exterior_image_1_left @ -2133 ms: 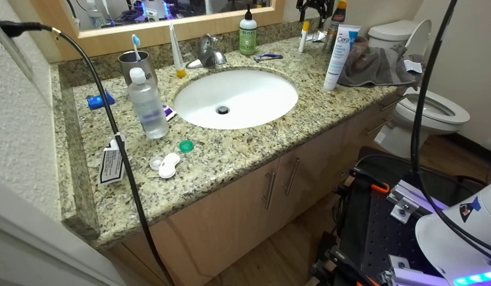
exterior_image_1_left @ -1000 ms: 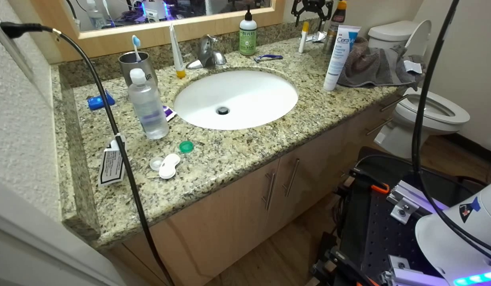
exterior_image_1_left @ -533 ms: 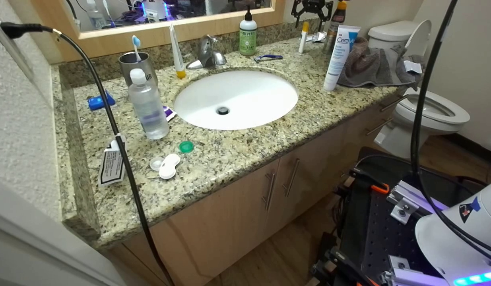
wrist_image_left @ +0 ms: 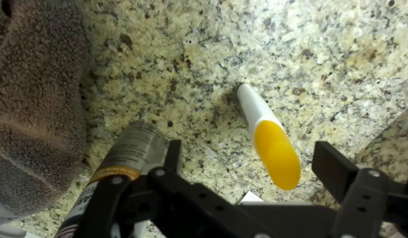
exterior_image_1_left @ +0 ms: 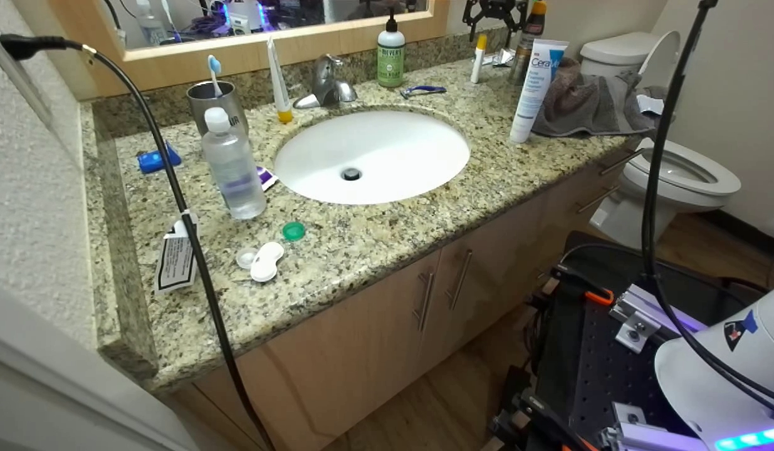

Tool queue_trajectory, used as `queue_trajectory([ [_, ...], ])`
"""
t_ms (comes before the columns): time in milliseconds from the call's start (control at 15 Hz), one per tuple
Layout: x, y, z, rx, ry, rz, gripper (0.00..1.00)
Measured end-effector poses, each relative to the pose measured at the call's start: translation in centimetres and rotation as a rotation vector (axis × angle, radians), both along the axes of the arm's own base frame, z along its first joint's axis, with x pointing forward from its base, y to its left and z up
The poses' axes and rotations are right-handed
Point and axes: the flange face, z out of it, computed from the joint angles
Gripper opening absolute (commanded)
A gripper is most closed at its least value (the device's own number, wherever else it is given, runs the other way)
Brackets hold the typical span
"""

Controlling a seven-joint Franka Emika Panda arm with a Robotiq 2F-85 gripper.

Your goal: Pick up the white bottle with yellow lid from the right and put it near the sink

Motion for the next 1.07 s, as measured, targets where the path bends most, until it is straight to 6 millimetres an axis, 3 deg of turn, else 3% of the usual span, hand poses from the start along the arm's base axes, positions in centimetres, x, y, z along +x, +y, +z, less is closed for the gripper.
queue_trajectory([
  [67,0.0,0.1,-0.2,0.007,-0.001,0.000,0.74],
  [267,0.3,0.4,-0.8,0.037,-0.020,-0.004,0.65],
  [867,0.0,-0.1,-1.3,0.032,-0.034,-0.014,0.02],
  [1067,0.0,-0.3,-1.2,0.021,-0.035,-0.014,0.06],
])
